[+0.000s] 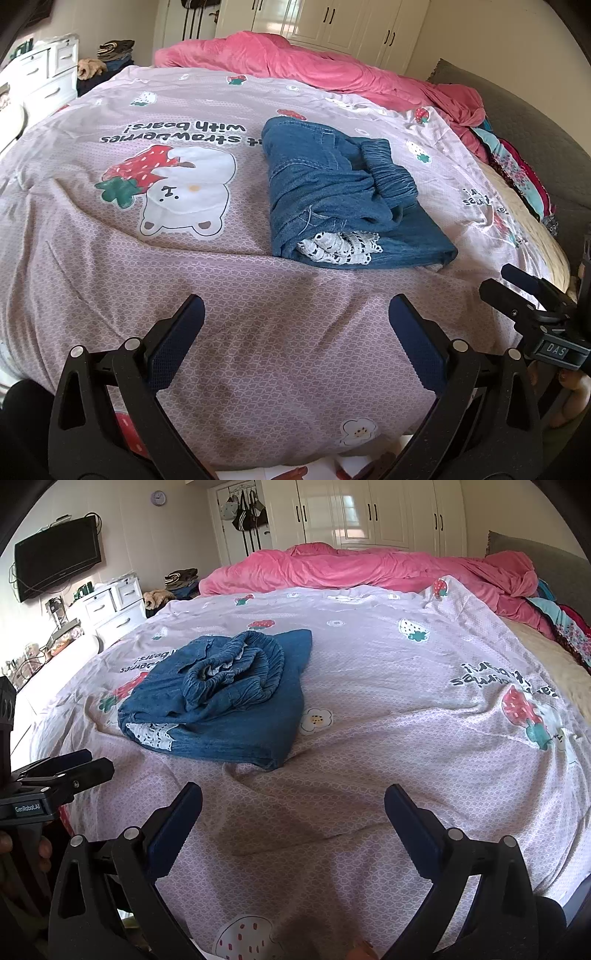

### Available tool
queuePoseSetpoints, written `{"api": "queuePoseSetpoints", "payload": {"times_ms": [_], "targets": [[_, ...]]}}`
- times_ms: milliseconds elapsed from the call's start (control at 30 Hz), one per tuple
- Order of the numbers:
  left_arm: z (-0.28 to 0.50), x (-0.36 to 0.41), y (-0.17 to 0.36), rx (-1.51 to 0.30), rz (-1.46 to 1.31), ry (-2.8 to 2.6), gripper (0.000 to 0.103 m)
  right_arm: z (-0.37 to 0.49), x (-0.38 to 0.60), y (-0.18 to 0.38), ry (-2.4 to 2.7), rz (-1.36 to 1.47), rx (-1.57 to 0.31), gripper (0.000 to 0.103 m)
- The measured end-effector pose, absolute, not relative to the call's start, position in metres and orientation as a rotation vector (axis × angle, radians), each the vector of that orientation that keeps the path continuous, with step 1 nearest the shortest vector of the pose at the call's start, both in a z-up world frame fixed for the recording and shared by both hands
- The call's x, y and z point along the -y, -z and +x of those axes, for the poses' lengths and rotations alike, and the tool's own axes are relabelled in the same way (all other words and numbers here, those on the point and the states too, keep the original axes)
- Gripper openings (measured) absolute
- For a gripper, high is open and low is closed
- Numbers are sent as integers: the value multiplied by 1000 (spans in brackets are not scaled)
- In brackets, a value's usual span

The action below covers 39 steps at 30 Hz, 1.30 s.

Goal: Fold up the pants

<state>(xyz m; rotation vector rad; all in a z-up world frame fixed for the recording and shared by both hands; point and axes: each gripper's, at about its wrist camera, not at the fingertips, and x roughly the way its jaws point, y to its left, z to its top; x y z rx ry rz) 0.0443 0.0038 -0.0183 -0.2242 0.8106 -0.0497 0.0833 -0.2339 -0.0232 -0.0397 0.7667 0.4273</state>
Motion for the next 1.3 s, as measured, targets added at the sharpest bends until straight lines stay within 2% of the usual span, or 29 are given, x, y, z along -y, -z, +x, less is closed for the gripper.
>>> {"api": "queuePoseSetpoints", "payload": {"times_ms": [1300], "targets": [[44,-3,17,-810,-226,55,94,82,239,22,-420,-42,-772,99]]}}
